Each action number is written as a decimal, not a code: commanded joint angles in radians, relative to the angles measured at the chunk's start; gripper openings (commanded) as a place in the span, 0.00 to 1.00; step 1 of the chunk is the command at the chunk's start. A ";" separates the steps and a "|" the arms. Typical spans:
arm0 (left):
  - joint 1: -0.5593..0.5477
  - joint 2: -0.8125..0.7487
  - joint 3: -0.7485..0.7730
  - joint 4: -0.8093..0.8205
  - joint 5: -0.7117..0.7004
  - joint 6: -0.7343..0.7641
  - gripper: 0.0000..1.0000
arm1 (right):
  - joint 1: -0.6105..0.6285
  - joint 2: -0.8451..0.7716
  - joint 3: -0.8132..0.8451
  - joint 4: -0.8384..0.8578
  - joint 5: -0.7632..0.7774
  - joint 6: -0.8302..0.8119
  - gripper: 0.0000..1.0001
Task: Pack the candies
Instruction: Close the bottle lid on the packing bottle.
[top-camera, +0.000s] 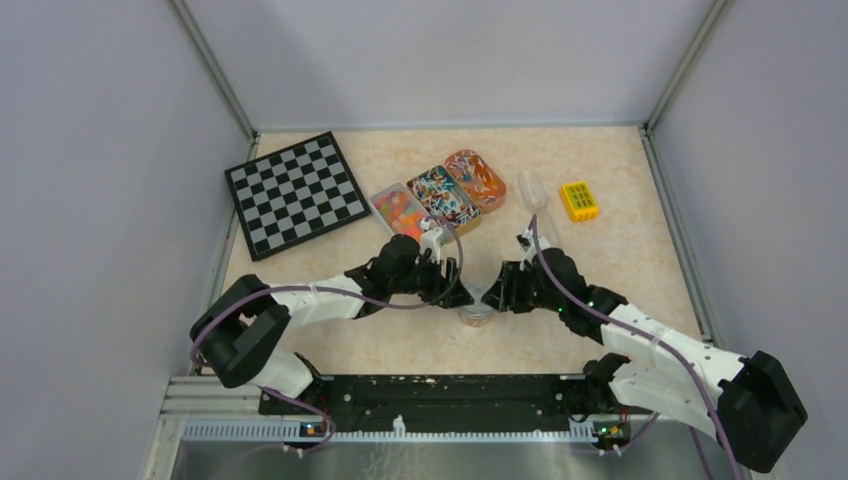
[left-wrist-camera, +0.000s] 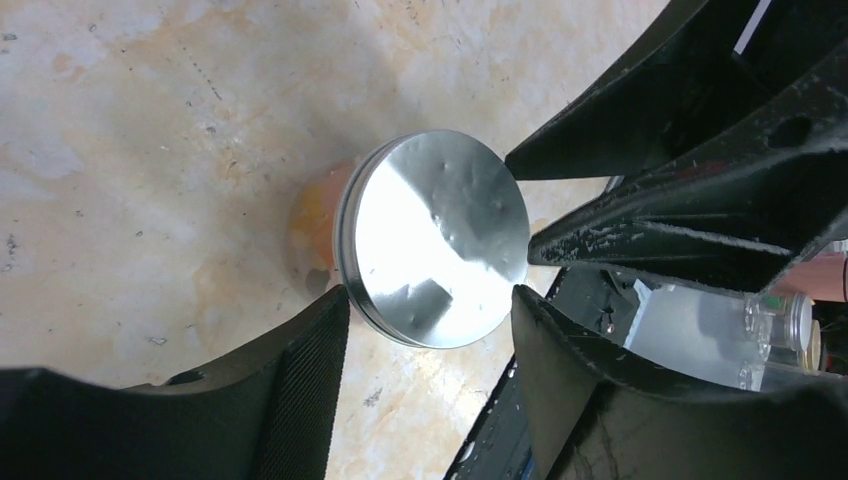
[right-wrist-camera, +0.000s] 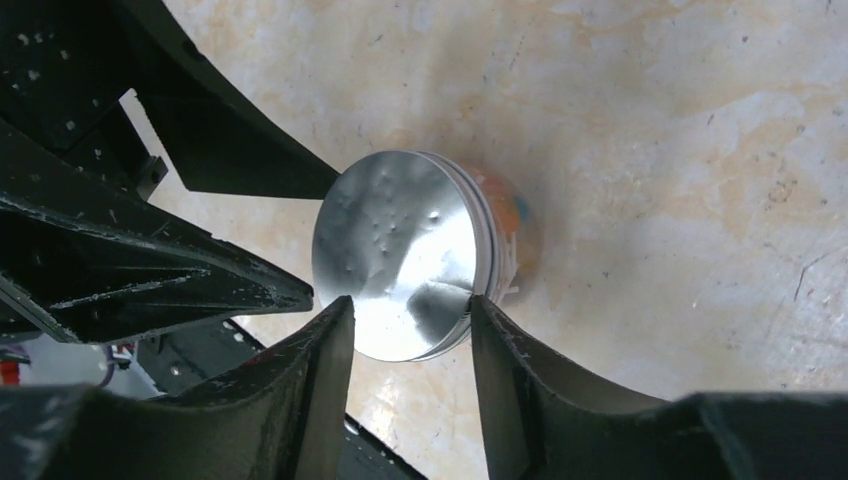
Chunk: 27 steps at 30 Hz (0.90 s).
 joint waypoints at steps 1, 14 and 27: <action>-0.003 -0.010 0.039 0.046 0.058 0.013 0.63 | -0.009 -0.005 0.001 0.011 -0.030 0.030 0.42; 0.020 -0.261 0.032 -0.168 -0.297 0.040 0.96 | 0.048 0.020 0.180 -0.197 0.121 -0.186 0.90; 0.035 -0.613 -0.084 -0.282 -0.625 0.060 0.99 | 0.293 0.316 0.395 -0.309 0.446 -0.258 0.91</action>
